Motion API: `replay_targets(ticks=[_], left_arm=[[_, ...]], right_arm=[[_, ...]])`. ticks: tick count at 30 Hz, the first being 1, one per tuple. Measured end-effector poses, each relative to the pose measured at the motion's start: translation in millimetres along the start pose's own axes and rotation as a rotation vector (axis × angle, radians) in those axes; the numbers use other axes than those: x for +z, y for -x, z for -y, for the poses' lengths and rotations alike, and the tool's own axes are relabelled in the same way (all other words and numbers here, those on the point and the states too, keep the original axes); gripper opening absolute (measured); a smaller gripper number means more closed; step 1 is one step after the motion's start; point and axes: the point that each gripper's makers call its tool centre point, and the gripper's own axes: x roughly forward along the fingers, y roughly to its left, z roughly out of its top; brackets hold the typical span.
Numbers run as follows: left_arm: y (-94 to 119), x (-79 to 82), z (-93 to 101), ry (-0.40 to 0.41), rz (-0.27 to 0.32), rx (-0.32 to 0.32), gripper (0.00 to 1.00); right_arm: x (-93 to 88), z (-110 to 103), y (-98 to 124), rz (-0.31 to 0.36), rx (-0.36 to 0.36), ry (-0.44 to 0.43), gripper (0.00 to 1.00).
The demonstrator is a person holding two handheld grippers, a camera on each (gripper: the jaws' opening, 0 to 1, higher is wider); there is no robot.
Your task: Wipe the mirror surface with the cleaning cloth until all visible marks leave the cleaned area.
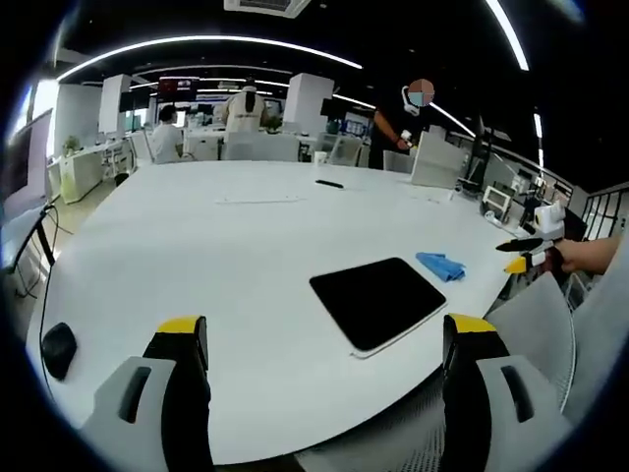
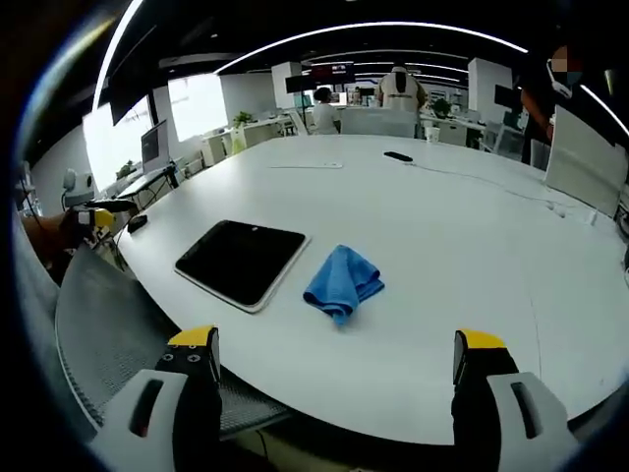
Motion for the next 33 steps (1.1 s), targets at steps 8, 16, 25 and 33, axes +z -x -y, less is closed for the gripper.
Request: replay_targets(ticks=[8,16,25,33], left_arm=[[-5.6,-3.1,-2.6,-0.012,-0.011,0.004,0.99],[-12.0,-6.3,-8.1,-0.019,-0.008,-0.005,0.99],[-14.2,-20.4,-9.9,-0.022,-0.026,-0.021,0.99],[-20.0,-20.5,-9.8,-0.012,-0.032,-0.028,0.99]], right_arm=[[4.5,3.5,-0.5,0.005,-0.008,-0.005,0.98],[8.4,2.4,-1.1,0.008,-0.017,-0.007,0.98],[14.2,1.8,-5.0,0.019,-0.030,-0.001,0.98],[15.3,0.9,-7.3,0.016,-0.030,-0.004,0.98]])
